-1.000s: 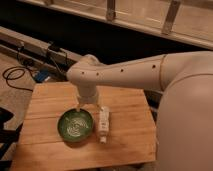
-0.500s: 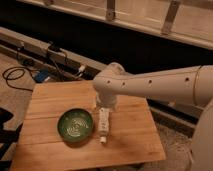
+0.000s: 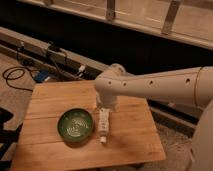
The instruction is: Place the bottle in the ceramic bowl
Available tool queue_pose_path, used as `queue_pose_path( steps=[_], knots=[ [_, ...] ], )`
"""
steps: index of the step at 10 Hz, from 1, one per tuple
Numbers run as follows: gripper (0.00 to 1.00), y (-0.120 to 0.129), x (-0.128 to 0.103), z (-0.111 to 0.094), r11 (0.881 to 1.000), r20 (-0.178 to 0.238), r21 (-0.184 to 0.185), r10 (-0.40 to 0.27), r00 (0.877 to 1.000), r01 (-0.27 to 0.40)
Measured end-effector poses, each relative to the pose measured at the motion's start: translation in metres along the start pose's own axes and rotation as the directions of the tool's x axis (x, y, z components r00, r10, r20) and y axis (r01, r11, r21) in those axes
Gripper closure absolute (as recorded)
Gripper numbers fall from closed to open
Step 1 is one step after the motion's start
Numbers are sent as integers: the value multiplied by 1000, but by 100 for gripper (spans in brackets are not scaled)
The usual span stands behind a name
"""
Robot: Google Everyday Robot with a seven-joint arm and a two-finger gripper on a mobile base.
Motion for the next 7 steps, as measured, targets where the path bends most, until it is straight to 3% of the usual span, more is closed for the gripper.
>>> queue_pose_path(
  steps=[7],
  knots=[
    [35, -28, 0, 78, 991, -69, -99, 87, 994, -94]
  ],
)
